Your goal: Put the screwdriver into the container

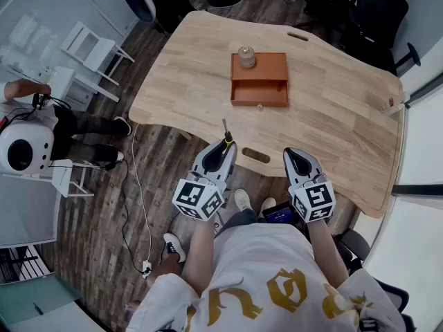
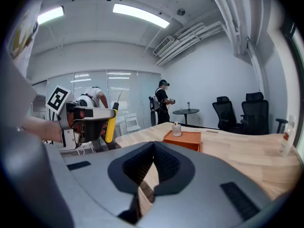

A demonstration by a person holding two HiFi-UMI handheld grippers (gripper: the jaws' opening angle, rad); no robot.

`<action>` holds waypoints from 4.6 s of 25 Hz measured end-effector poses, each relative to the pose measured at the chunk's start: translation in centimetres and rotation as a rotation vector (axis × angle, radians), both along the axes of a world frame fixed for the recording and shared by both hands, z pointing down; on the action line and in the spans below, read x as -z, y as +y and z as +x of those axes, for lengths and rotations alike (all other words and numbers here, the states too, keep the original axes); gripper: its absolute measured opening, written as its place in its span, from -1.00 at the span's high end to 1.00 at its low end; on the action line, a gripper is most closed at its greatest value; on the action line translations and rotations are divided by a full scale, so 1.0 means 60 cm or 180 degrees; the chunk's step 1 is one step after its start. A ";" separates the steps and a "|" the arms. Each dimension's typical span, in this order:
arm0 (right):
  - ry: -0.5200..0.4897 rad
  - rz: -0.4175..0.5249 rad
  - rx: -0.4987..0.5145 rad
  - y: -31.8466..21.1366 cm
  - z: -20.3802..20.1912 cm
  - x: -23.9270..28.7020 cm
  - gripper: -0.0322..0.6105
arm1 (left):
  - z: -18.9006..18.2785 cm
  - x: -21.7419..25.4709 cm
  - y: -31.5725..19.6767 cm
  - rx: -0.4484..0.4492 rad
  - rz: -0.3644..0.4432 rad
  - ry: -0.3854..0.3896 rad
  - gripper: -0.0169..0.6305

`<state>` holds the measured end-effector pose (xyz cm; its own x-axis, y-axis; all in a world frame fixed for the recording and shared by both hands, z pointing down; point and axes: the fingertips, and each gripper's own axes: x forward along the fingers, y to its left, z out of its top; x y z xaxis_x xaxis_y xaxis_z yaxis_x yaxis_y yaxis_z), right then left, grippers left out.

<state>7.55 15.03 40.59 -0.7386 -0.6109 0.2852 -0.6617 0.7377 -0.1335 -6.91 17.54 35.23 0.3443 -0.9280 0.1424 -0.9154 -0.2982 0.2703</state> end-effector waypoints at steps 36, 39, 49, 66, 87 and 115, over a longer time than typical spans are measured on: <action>-0.0230 -0.0191 -0.0292 -0.122 0.000 -0.016 0.87 | -0.013 -0.043 -0.148 -0.0226 -0.0146 0.0108 0.72; -0.0229 -0.0260 -0.0409 -0.159 -0.012 -0.020 0.87 | -0.025 -0.053 -0.193 -0.0362 -0.0204 0.0105 0.72; -0.0046 -0.0376 -0.0568 -0.236 -0.085 -0.053 0.87 | -0.094 -0.112 -0.300 -0.0613 -0.0374 0.0148 0.72; -0.0141 -0.0425 -0.1044 -0.292 -0.058 -0.073 0.87 | -0.065 -0.149 -0.389 -0.1077 -0.0491 0.0000 0.72; -0.0188 -0.0508 -0.1087 -0.352 -0.027 -0.095 0.87 | -0.064 -0.146 -0.435 -0.0974 -0.0504 -0.0074 0.72; -0.0109 -0.0760 -0.1082 -0.380 -0.024 -0.156 0.87 | -0.058 -0.230 -0.460 -0.1150 -0.0793 -0.0448 0.72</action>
<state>6.11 -7.74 49.97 -0.5178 -0.7412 0.4273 -0.8545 0.4237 -0.3006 -10.37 -10.08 49.04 0.6008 -0.6835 0.4145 -0.7977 -0.5467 0.2547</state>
